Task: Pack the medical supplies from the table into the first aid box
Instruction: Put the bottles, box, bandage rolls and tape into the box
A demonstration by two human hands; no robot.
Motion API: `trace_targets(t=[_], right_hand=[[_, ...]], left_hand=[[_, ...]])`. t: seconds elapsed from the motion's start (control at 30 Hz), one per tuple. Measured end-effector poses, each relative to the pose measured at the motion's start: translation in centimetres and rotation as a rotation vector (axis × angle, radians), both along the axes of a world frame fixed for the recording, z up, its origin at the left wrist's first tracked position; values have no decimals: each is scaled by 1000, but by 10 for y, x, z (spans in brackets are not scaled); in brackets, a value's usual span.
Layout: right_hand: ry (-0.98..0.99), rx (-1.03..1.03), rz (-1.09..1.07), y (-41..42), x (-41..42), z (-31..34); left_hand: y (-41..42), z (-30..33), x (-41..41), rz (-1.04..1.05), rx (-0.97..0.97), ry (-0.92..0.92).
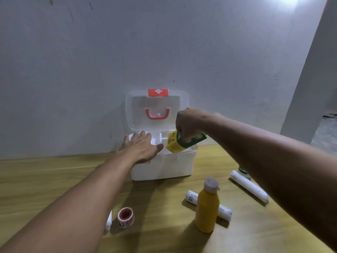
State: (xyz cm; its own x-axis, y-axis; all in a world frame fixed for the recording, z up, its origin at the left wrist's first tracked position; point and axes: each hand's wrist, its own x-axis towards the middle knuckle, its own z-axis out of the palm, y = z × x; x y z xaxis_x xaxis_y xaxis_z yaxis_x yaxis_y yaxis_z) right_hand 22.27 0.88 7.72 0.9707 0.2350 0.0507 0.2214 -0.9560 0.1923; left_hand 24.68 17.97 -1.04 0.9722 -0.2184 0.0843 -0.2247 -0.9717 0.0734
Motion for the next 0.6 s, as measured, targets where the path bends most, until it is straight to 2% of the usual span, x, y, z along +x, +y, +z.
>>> trace_targets(t=[0.13,0.27,0.43,0.6], right_hand=[[100,60,86,17,25,-33],[94,180,144,12,31,-38],[-22,-28,112,3,30,-48],[-31,56,65,9,33,-58]], left_hand=[[-1,-3,0,-7,-24,13],[-1,-1,0,-9,-31,11],[-1,-1,-1,-2,-25,22],[-1,-2,-1,-3,-18,30]])
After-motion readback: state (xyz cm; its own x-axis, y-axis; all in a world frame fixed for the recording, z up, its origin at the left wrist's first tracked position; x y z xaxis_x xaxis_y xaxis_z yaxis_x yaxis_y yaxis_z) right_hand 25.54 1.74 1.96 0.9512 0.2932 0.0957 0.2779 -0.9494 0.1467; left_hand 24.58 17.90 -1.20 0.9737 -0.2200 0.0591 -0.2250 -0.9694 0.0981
